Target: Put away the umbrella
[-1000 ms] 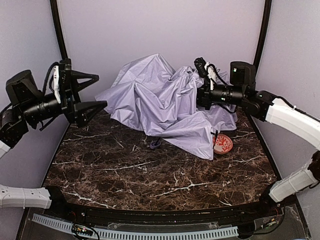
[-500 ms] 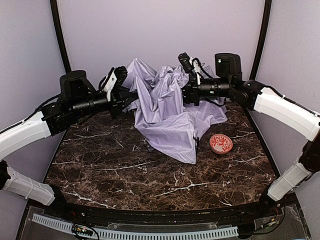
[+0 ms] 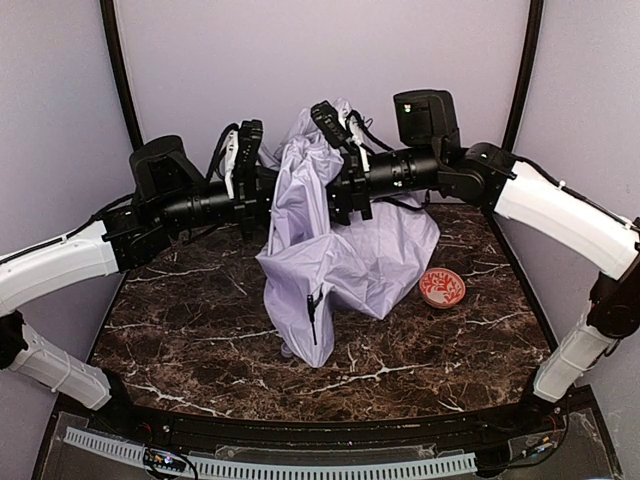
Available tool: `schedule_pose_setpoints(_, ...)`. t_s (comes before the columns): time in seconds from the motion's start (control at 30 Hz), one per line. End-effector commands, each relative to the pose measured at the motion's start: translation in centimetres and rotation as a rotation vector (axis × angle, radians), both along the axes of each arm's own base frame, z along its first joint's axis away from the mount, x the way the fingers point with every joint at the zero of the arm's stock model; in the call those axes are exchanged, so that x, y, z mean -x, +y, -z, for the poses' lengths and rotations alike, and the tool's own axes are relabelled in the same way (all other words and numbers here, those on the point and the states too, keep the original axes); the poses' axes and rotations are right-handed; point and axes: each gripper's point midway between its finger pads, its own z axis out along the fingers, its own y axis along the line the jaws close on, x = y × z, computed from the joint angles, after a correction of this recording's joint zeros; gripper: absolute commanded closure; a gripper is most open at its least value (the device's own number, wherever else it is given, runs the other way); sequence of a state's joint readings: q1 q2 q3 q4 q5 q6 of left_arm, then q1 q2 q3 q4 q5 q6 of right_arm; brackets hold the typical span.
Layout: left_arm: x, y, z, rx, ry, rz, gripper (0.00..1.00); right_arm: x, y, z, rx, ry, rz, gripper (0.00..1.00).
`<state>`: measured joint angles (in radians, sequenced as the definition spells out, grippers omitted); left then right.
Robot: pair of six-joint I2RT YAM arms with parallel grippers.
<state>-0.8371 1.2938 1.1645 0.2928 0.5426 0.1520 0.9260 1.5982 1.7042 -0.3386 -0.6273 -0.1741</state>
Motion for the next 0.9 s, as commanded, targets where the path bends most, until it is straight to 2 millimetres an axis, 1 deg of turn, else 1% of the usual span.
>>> schedule_pose_setpoints(0.0, 3.5, -1.4, -1.2, 0.057, -0.028, 0.147, 1.00, 1.8, 1.8, -0.3, -0.033, -0.030, -0.048, 0.46)
schedule_pose_setpoints(0.07, 2.7, -1.0, -0.9, 0.055, -0.007, 0.085, 1.00, 1.3, 1.5, -0.1, -0.034, -0.041, -0.014, 0.57)
schedule_pose_setpoints(0.1, 2.0, -0.7, -0.5, 0.047, 0.014, 0.037, 1.00, 1.5, 1.0, -0.7, -0.048, -0.050, -0.002, 0.62)
schedule_pose_setpoints(0.13, 1.2, -0.4, 0.1, 0.033, 0.035, -0.011, 0.98, 1.4, 0.7, -0.5, -0.049, -0.050, 0.009, 0.66)
schedule_pose_setpoints(0.17, 0.5, -0.1, 0.8, 0.017, 0.053, -0.050, 0.92, 1.5, 0.2, -0.7, -0.057, -0.057, 0.020, 0.69)
schedule_pose_setpoints(0.2, -0.3, 0.4, 1.4, 0.004, 0.081, -0.091, 0.85, 1.3, -0.1, -0.5, -0.054, -0.059, 0.039, 0.72)
schedule_pose_setpoints(0.27, -1.4, 1.5, 2.3, -0.016, 0.136, -0.141, 0.61, 0.6, -0.8, -0.4, -0.043, -0.065, 0.099, 0.76)
schedule_pose_setpoints(0.33, -1.6, 2.8, 2.3, -0.025, 0.139, -0.162, 0.41, -0.5, -1.7, -0.5, -0.028, -0.062, 0.164, 0.79)
schedule_pose_setpoints(0.4, -1.3, 4.1, 1.8, -0.034, 0.099, -0.192, 0.26, -1.5, -2.4, -0.6, -0.017, -0.048, 0.219, 0.83)
schedule_pose_setpoints(0.43, -1.3, 4.9, 1.4, -0.036, 0.082, -0.213, 0.22, -2.0, -2.7, -0.7, -0.015, -0.037, 0.242, 0.84)
schedule_pose_setpoints(0.5, -1.2, 6.3, 0.7, -0.044, 0.047, -0.255, 0.15, -3.2, -3.1, -0.8, -0.020, -0.013, 0.294, 0.84)
schedule_pose_setpoints(0.63, -0.9, 8.4, 0.3, -0.086, 0.005, -0.327, 0.11, -4.3, -2.8, -0.7, -0.027, 0.044, 0.348, 0.84)
schedule_pose_setpoints(0.7, -0.5, 9.1, 0.5, -0.105, -0.002, -0.340, 0.08, -4.2, -2.6, -0.7, -0.029, 0.054, 0.337, 0.82)
schedule_pose_setpoints(0.8, 0.2, 10.1, 0.5, -0.109, 0.016, -0.354, 0.02, -3.7, -2.4, -0.8, -0.033, 0.037, 0.303, 0.79)
schedule_pose_setpoints(0.83, 0.3, 10.5, 0.5, -0.111, 0.025, -0.364, 0.01, -3.5, -2.4, -0.9, -0.030, 0.024, 0.287, 0.79)
schedule_pose_setpoints(0.87, 0.0, 11.0, 0.5, -0.110, 0.039, -0.393, 0.01, -3.1, -2.4, -0.8, -0.026, 0.009, 0.264, 0.78)
